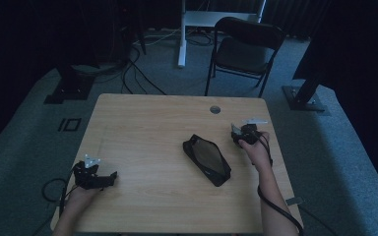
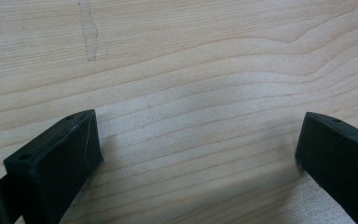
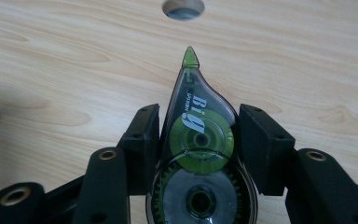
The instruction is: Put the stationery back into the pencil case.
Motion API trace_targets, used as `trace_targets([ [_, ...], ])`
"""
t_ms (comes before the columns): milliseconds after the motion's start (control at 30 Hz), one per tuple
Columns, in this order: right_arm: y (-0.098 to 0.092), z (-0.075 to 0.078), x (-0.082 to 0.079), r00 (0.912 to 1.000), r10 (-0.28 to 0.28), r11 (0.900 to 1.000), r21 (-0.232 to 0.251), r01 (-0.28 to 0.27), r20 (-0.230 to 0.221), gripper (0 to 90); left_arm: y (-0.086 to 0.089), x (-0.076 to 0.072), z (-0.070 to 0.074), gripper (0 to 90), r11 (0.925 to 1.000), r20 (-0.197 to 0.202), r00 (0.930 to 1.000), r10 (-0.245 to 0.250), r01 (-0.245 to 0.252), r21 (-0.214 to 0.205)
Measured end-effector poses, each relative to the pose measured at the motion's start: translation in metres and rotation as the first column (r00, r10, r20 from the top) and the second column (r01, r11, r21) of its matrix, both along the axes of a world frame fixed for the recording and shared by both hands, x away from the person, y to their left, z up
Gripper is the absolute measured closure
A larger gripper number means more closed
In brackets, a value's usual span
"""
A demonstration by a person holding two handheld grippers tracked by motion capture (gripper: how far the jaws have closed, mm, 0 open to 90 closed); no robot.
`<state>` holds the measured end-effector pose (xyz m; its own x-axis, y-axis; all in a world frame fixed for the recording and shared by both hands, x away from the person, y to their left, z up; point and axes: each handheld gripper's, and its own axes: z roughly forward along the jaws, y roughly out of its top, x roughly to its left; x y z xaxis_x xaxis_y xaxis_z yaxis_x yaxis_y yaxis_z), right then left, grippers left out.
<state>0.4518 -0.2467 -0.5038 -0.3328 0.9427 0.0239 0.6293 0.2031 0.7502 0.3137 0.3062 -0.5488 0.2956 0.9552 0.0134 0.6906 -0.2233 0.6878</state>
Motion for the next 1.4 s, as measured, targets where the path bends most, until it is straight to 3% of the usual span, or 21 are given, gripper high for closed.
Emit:
trace_targets([
  [167, 0.006, 0.018, -0.012, 0.9997, 0.015, 0.9988, 0.045, -0.016, 0.02, 49.7, 0.0, 0.0, 0.0, 0.2, 1.0, 0.0, 1.0, 0.0, 0.0, 0.0],
  [300, 0.012, 0.03, -0.02, 0.9989, 0.04, 0.9977, 0.053, -0.041, 0.025, 49.8, 0.0, 0.0, 0.0, 0.2, 1.0, 0.0, 1.0, 0.0, 0.0, 0.0],
  [633, 0.023, 0.047, -0.04, 0.9945, 0.088, 0.991, 0.096, -0.094, 0.056, 49.8, 0.0, 0.0, 0.0, 0.2, 1.0, 0.0, 1.0, 0.0, 0.0, 0.0],
  [867, 0.039, 0.06, -0.059, 0.9894, 0.131, 0.9877, 0.078, -0.135, 0.064, 49.8, 0.0, 0.0, 0.0, 0.2, 1.0, 0.0, 1.0, 0.0, 0.0, 0.0],
  [1400, 0.073, 0.064, -0.079, 0.98, 0.192, 0.9746, 0.107, -0.197, 0.05, 50.0, 0.0, 0.0, 0.0, 0.2, 1.0, 0.0, 1.0, 0.0, 0.0, 0.0],
])
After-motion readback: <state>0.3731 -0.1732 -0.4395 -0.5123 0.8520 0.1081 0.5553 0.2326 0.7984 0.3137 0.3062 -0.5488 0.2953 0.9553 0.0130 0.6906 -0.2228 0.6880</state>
